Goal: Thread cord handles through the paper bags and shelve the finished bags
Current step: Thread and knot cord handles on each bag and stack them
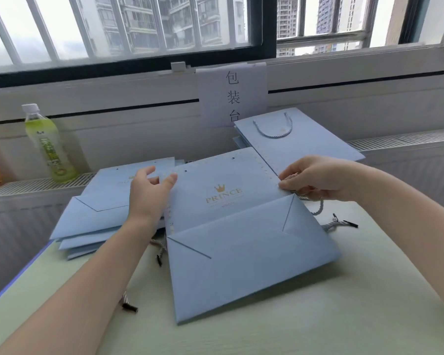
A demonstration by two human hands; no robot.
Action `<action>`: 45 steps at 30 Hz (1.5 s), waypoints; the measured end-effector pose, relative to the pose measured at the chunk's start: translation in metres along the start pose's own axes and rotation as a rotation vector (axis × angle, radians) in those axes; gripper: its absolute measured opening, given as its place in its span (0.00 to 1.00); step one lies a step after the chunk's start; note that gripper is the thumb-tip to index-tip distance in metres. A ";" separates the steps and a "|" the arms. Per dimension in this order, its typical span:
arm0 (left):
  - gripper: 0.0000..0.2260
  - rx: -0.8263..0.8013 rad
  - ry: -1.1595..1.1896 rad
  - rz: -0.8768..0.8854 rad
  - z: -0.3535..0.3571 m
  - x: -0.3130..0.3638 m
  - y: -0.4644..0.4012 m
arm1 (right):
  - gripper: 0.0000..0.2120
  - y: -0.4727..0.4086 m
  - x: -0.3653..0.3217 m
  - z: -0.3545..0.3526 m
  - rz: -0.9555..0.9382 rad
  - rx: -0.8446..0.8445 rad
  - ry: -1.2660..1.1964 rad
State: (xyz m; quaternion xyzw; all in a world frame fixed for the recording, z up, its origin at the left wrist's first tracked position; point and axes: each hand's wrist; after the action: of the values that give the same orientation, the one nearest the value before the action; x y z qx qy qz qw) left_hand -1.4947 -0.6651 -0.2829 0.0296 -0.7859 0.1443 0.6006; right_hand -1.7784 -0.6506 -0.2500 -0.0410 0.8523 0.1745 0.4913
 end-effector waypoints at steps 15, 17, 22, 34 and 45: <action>0.12 -0.358 0.081 0.063 0.021 0.018 0.023 | 0.13 0.007 -0.018 0.025 -0.507 0.225 -0.371; 0.12 -0.407 0.000 0.085 0.026 0.015 0.026 | 0.13 0.008 -0.019 0.039 -0.502 0.123 -0.385; 0.07 -0.420 -0.448 0.381 0.039 0.001 0.032 | 0.07 -0.001 -0.011 0.082 -0.522 0.109 -0.111; 0.06 -0.486 -0.576 0.613 0.050 -0.009 0.035 | 0.12 -0.020 0.008 0.093 -0.573 0.378 0.068; 0.05 -0.288 -0.595 0.629 0.048 -0.011 0.035 | 0.03 -0.019 0.010 0.097 -0.561 0.337 0.324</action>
State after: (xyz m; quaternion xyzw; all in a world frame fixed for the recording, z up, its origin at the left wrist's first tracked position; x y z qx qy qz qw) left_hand -1.5449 -0.6452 -0.3114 -0.2543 -0.9071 0.1940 0.2737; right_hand -1.6992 -0.6349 -0.3080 -0.2188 0.8914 -0.1185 0.3787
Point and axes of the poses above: each hand's wrist, its own y-axis away from the middle knuckle, its own z-axis out of the palm, x = y × z, and after that the axes turned 8 degrees about -x, right-handed
